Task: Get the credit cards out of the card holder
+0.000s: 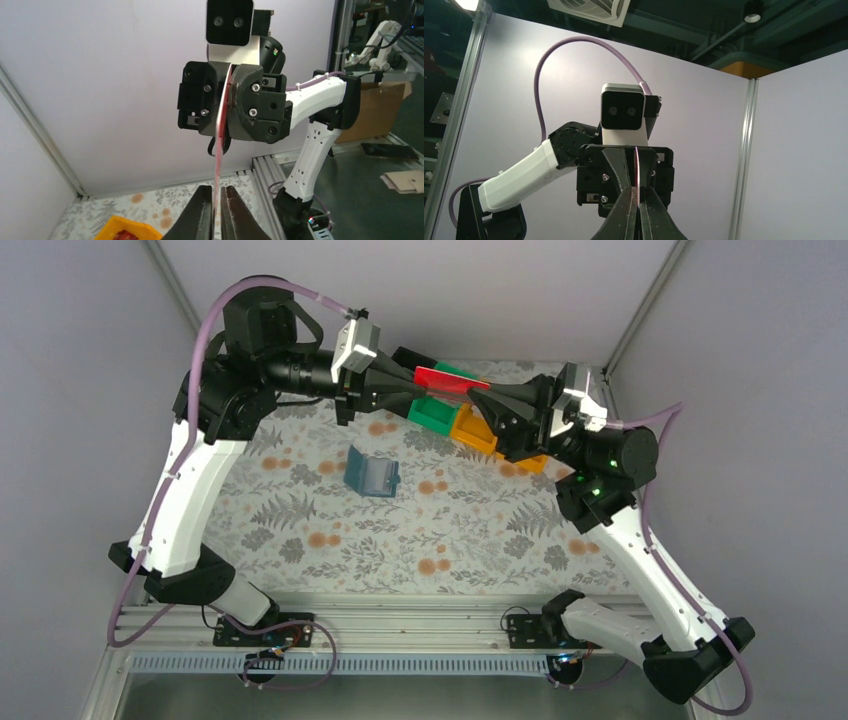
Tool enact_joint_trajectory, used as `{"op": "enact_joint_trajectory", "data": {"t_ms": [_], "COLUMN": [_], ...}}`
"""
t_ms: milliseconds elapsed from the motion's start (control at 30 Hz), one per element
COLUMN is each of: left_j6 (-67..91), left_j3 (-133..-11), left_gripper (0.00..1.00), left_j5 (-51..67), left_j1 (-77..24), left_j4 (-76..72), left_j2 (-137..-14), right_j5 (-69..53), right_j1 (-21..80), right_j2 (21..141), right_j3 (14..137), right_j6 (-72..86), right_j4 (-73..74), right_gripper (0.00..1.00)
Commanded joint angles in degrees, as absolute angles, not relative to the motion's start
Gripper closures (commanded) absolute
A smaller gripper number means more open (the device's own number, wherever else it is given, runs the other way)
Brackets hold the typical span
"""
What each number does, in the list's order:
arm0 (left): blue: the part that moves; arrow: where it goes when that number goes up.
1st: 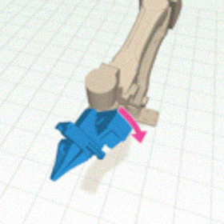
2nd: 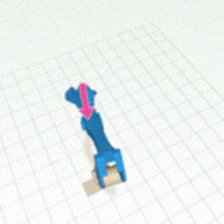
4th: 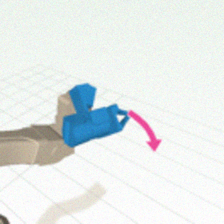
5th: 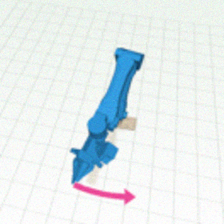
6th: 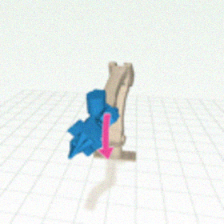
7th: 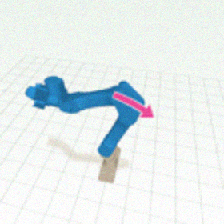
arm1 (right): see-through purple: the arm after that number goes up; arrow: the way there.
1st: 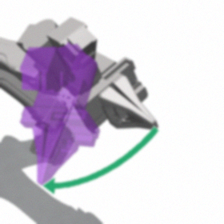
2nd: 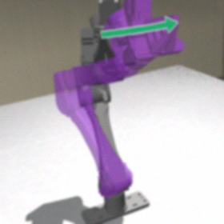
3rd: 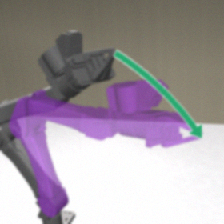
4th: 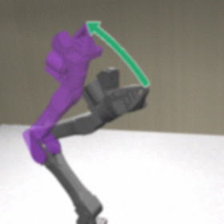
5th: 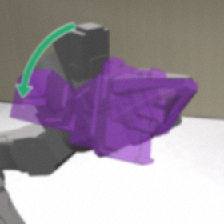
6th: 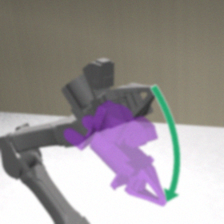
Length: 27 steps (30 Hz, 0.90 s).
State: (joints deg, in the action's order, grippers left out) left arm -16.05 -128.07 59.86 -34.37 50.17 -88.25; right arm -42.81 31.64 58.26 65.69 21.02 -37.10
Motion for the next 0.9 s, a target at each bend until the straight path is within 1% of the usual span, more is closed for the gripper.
{"op": "enact_joint_trajectory", "data": {"t_ms": [0, 133, 267, 300, 333, 367, 400, 433, 500, 533, 600, 700, 800, 833, 867], "left_j6": [-16.1, -16.7, -18.3, -18.0, -18.5, -20.2, -22.6, -25.3, -30.4, -33.7, -38.3, -41.5, -41.6, -41.5, -41.6], "left_j3": [-129.2, -129.8, -129.8, -129.6, -129.3, -128.8, -127.6, -125.5, -119.8, -116.6, -112.1, -108.5, -107.4, -107.3, -107.3], "left_gripper": [0.97, 0.98, 0.98, 0.98, 0.98, 0.97, 0.98, 0.98, 0.98, 0.98, 0.98, 0.98, 0.98, 0.98, 0.97], "left_j5": [60.7, 60.5, 60.9, 59.3, 56.1, 52.1, 46.5, 39.9, 27.6, 23.3, 17.8, 15.9, 17.4, 18.3, 19.0], "left_j1": [-34.8, -34.8, -34.9, -34.9, -34.8, -34.8, -34.8, -34.8, -34.9, -34.8, -34.8, -34.8, -34.8, -34.8, -34.8], "left_j4": [49.6, 50.2, 51.4, 51.5, 52.2, 53.4, 54.7, 55.8, 56.6, 57.9, 59.9, 61.4, 61.3, 61.2, 61.3], "left_j2": [-88.3, -87.9, -87.7, -87.6, -87.4, -87.1, -86.7, -86.1, -85.1, -84.7, -83.9, -82.9, -82.8, -82.9, -83.0], "right_j5": [-40.6, -39.9, -43.1, -43.9, -44.0, -44.4, -44.9, -44.7, -44.7, -43.0, -37.7, -30.0, -29.9, -30.2, -29.9], "right_j1": [32.5, 32.5, 32.5, 32.5, 32.5, 32.5, 32.4, 32.3, 32.2, 32.2, 32.3, 32.3, 32.7, 33.1, 33.5], "right_j2": [58.0, 58.2, 60.6, 61.5, 62.3, 63.3, 64.4, 65.5, 66.8, 66.9, 66.6, 67.9, 71.2, 72.0, 72.6], "right_j3": [66.1, 67.6, 70.6, 72.7, 75.7, 79.4, 83.1, 88.0, 92.6, 93.6, 94.5, 95.7, 97.5, 97.7, 97.2], "right_j6": [20.4, 17.8, 17.3, 15.7, 12.0, 8.1, 3.2, -0.7, -9.5, -12.9, -19.2, -26.7, -32.0, -33.0, -33.7], "right_j4": [-37.2, -32.1, -27.7, -24.1, -17.7, -10.1, -2.0, 6.4, 19.1, 24.6, 30.4, 36.8, 43.1, 44.2, 44.2], "right_gripper": [0.96, 0.96, 0.96, 0.93, 0.77, 0.46, 0.06, 0.01, 0.01, 0.01, 0.02, 0.07, 0.07, 0.1, 0.15]}}
